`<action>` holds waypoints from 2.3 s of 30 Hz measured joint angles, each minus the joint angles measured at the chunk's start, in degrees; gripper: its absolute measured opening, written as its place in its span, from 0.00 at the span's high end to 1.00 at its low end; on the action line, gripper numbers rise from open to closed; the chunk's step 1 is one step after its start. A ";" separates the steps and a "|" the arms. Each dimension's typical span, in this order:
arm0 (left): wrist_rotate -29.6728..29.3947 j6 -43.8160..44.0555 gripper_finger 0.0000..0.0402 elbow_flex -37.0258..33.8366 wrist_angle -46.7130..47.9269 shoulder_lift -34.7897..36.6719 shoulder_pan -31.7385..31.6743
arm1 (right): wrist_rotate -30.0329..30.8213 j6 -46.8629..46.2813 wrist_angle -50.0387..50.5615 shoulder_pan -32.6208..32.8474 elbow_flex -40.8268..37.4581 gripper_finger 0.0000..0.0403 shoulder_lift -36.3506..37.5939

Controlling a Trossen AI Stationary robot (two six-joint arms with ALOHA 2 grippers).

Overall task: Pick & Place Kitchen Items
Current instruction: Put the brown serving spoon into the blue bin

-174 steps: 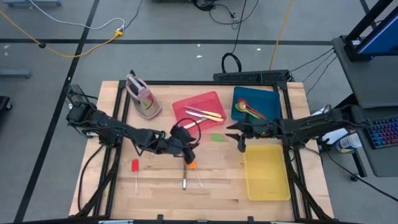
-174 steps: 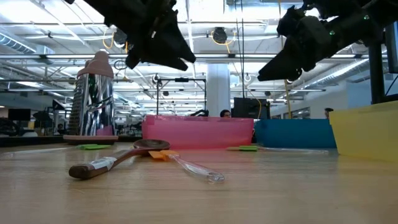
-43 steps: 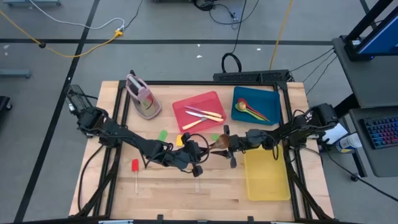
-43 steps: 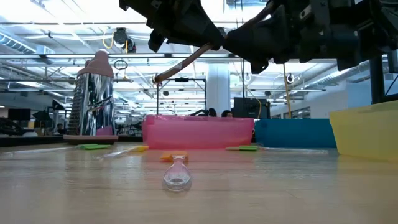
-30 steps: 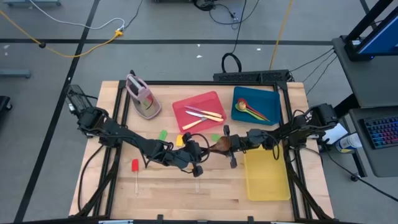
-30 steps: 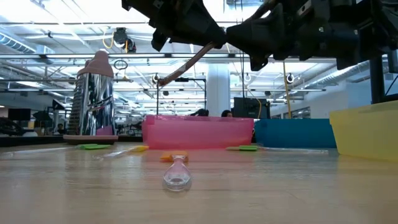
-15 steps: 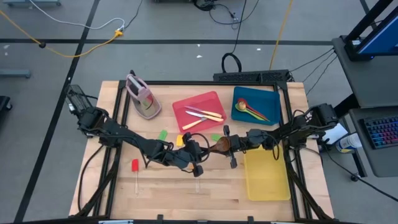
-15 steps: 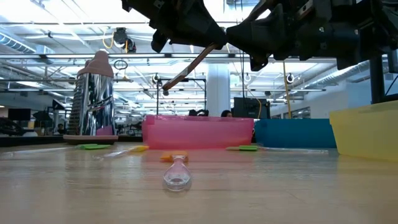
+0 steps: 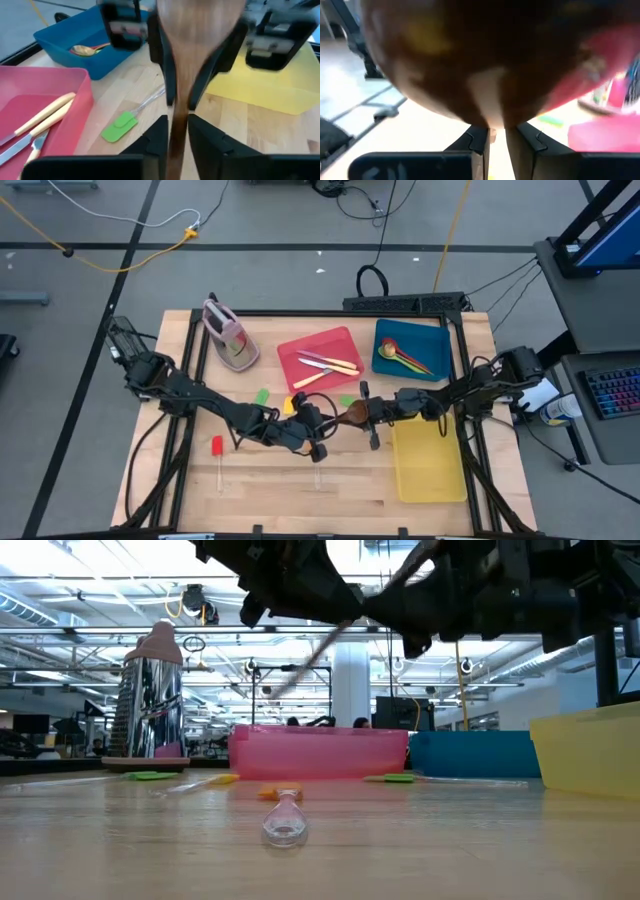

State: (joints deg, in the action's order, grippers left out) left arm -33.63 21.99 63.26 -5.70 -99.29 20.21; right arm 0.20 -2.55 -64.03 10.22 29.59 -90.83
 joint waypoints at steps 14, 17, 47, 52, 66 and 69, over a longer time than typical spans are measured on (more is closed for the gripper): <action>0.37 0.63 0.58 0.02 0.34 0.02 0.04 | 15.35 4.30 21.18 -0.47 -0.05 0.91 14.17; 0.42 0.62 0.58 0.02 0.47 0.02 0.04 | 23.27 7.75 27.35 -0.50 -0.04 0.91 21.13; 0.75 0.99 0.58 0.02 1.74 0.02 0.07 | 26.35 0.13 35.89 -36.16 -16.21 0.90 43.15; 0.77 0.17 0.58 0.02 1.74 0.02 -0.27 | 21.14 -1.73 29.47 -41.99 -22.12 0.90 43.17; 0.75 0.23 0.58 0.00 1.67 0.02 -3.20 | 18.99 -2.36 30.41 -47.39 -25.84 0.80 41.59; 0.75 0.23 0.58 0.00 1.68 0.04 -3.32 | 19.02 -2.18 30.23 -47.39 -25.86 0.73 41.60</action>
State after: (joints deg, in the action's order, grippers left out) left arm -32.88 22.22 63.26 -4.02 -99.24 16.88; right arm 19.22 -4.73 -33.80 -37.17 3.73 -49.23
